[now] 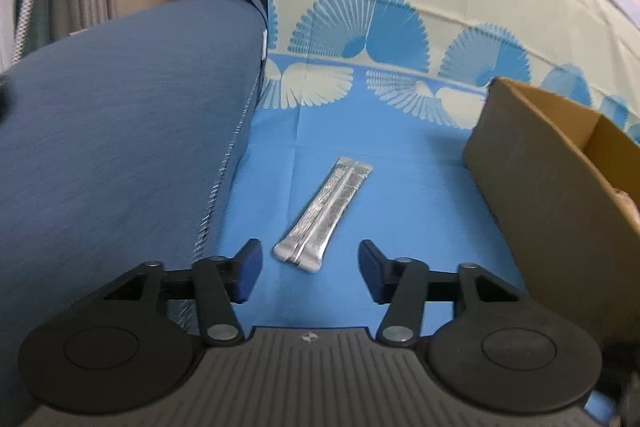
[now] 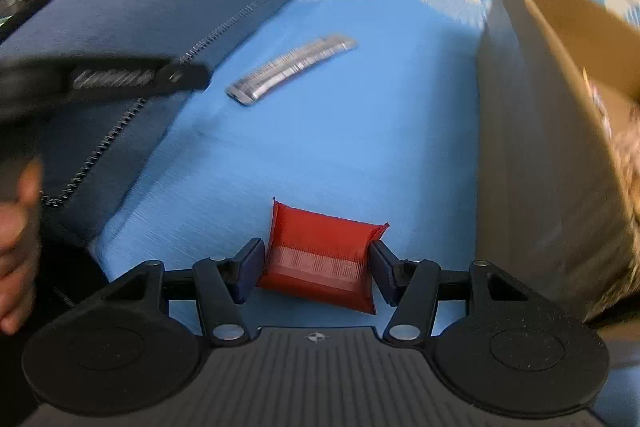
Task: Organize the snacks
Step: 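Grasp the red wrapped pack with right tool while left grasps silver stick pack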
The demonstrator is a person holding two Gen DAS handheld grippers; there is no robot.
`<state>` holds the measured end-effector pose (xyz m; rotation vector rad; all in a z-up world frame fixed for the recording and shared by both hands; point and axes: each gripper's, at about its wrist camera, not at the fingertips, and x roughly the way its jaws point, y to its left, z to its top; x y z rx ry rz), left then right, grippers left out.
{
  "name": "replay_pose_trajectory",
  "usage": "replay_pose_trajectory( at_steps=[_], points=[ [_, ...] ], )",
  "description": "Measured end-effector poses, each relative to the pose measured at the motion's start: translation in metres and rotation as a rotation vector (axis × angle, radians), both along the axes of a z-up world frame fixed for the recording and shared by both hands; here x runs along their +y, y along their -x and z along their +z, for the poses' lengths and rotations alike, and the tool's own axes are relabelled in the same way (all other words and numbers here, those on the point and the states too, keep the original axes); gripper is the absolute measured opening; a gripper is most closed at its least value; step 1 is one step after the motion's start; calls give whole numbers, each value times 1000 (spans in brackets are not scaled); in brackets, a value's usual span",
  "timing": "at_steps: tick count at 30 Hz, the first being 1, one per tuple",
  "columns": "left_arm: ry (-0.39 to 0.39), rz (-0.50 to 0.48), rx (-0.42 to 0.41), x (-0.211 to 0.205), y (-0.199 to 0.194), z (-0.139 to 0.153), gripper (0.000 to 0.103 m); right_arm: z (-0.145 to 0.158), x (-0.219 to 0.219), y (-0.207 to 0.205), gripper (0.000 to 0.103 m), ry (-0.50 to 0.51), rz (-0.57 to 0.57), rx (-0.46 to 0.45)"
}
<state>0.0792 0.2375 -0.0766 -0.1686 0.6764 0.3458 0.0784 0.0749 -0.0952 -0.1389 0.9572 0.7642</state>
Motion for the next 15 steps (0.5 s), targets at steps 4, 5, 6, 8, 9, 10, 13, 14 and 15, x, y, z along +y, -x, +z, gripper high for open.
replay_pose_trajectory(
  at_steps=[4, 5, 6, 8, 9, 10, 13, 14, 15],
  points=[
    [-28, 14, 59, 3, -46, -12, 82, -4, -3, 2, 60, 17, 16, 3],
    [-38, 17, 78, 5, -57, -16, 84, -3, -4, 4, 60, 16, 21, 4],
    [-40, 16, 104, 6, -67, -20, 86, -3, -5, 5, 60, 13, 24, 7],
    [-42, 14, 165, 10, -82, -29, 86, -3, -8, 5, 60, 7, 24, 16],
    [-39, 18, 175, 12, -86, -32, 83, -3, -8, 4, 60, 4, 24, 21],
    [-19, 16, 179, 15, -86, -34, 65, -3, -8, 3, 60, 1, 24, 25],
    [36, -13, 207, 21, -81, -35, 31, -3, -9, 0, 60, -2, 25, 31],
    [42, -23, 200, 20, -76, -33, 30, -2, -9, 0, 60, -2, 24, 31],
    [50, -33, 194, 20, -70, -30, 30, -2, -8, 0, 60, -3, 24, 32]
  ],
)
